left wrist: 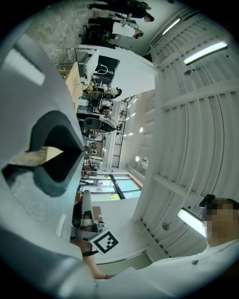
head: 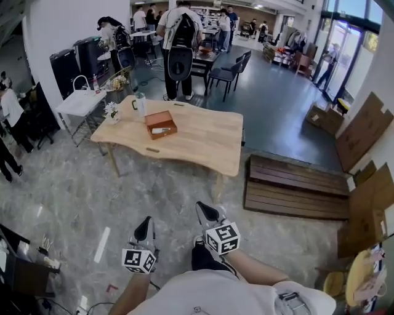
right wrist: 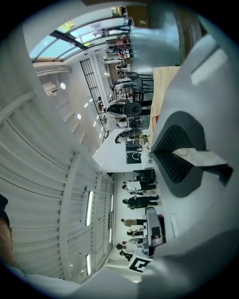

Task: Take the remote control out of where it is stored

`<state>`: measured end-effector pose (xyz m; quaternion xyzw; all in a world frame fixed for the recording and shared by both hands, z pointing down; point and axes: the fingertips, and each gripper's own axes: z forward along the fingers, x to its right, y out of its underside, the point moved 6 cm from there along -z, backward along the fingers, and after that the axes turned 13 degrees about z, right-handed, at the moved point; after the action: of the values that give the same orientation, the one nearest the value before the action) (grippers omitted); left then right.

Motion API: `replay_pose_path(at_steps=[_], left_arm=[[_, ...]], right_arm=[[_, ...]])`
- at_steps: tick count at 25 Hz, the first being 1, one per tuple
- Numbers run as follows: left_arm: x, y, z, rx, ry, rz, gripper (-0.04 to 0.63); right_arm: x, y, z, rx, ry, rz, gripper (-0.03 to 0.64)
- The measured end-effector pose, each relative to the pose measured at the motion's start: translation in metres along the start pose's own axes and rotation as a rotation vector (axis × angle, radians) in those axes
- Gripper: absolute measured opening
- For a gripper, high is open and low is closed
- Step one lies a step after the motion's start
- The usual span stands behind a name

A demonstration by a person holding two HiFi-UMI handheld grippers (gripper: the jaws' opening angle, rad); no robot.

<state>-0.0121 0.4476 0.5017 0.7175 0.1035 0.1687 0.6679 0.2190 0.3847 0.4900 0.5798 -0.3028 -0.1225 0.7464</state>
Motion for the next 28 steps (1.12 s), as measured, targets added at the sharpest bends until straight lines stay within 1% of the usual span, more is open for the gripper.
replay_pose_path(at_steps=[6,10,16,22,26,28], left_arm=[[-0.022,0.001,0.058,-0.011,-0.014,0.009,0.0],[-0.037,0.001,0.099,-0.023,-0.034,-0.008,0.0],[-0.049,-0.001,0.164,-0.029,-0.045,-0.004,0.0],[-0.049,-0.002,0.212,-0.031,-0.064,0.004,0.0],[-0.057,-0.007,0.246,-0.018,-0.087,0.038,0.0],[-0.06,-0.011,0.259,-0.013,-0.1,0.051,0.0]], right_arm=[[0.034,-0.02,0.052,-0.008,-0.023,0.008,0.025],[0.056,-0.038,0.084,-0.005,-0.042,0.013,0.025],[0.104,-0.063,0.126,-0.006,-0.051,0.019,0.025],[0.151,-0.093,0.154,0.035,-0.069,0.03,0.025],[0.177,-0.111,0.178,0.078,-0.098,0.025,0.025],[0.185,-0.115,0.192,0.081,-0.12,0.03,0.025]])
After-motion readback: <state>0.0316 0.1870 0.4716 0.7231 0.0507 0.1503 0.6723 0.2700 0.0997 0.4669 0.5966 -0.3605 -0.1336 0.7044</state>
